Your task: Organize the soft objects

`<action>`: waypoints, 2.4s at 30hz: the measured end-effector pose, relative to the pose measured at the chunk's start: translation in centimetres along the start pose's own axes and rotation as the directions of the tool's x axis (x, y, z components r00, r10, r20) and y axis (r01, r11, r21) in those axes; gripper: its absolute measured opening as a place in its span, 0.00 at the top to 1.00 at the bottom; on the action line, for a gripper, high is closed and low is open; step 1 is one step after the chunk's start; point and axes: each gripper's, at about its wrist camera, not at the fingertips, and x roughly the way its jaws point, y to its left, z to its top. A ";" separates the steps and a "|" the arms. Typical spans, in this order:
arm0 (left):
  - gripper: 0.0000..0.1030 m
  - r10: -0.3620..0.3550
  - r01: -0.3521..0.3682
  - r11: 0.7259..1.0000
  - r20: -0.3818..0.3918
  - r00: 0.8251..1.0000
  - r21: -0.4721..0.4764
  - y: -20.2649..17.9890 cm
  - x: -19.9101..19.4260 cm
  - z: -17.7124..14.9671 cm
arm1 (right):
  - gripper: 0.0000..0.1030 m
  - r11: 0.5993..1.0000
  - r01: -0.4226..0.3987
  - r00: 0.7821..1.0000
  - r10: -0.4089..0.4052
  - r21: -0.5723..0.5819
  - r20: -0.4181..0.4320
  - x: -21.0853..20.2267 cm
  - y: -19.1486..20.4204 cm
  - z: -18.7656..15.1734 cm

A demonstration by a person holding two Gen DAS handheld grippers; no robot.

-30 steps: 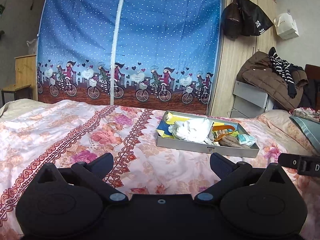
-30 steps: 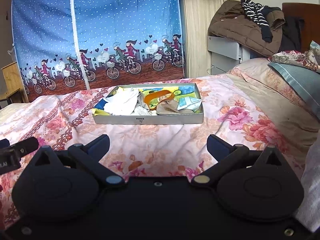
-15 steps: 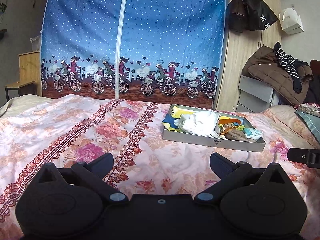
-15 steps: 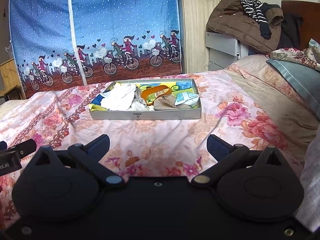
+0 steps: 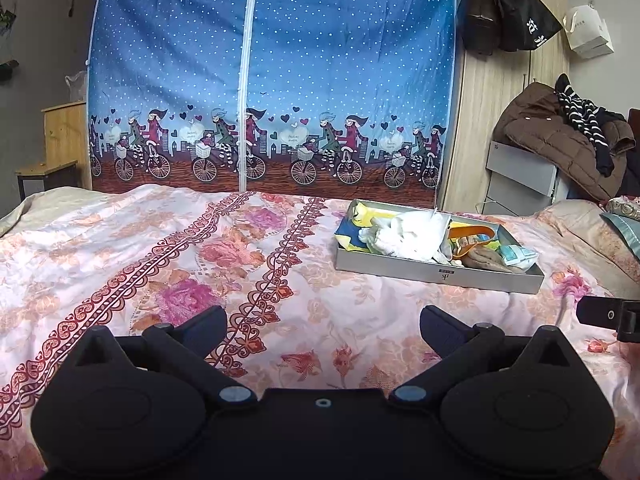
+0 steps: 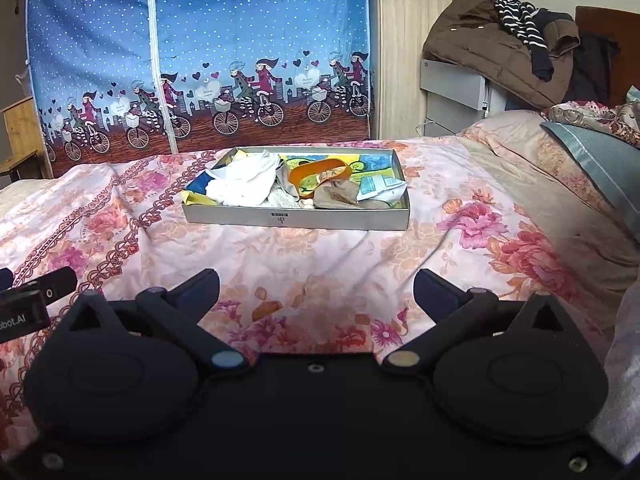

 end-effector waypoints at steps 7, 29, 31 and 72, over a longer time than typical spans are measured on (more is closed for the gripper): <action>0.01 0.012 -0.012 1.000 -0.006 1.000 -0.013 0.2 0.0 0.0 | 0.00 1.000 0.011 1.000 -0.010 0.027 -0.019 0.3 -0.6 -0.1; 0.01 0.024 -0.024 0.999 -0.018 1.000 -0.028 0.4 0.3 -0.1 | 0.00 0.999 0.015 0.999 -0.014 0.033 -0.049 0.9 -0.7 -0.4; 0.01 0.023 -0.023 0.999 -0.019 1.000 -0.022 0.4 0.4 -0.2 | 0.00 0.999 0.016 0.999 -0.014 0.031 -0.052 1.0 -0.7 -0.4; 0.01 0.018 -0.018 1.000 -0.018 1.000 0.001 -0.1 0.3 -0.3 | 0.00 1.000 0.008 0.997 -0.007 0.013 -0.071 1.2 -0.7 -0.8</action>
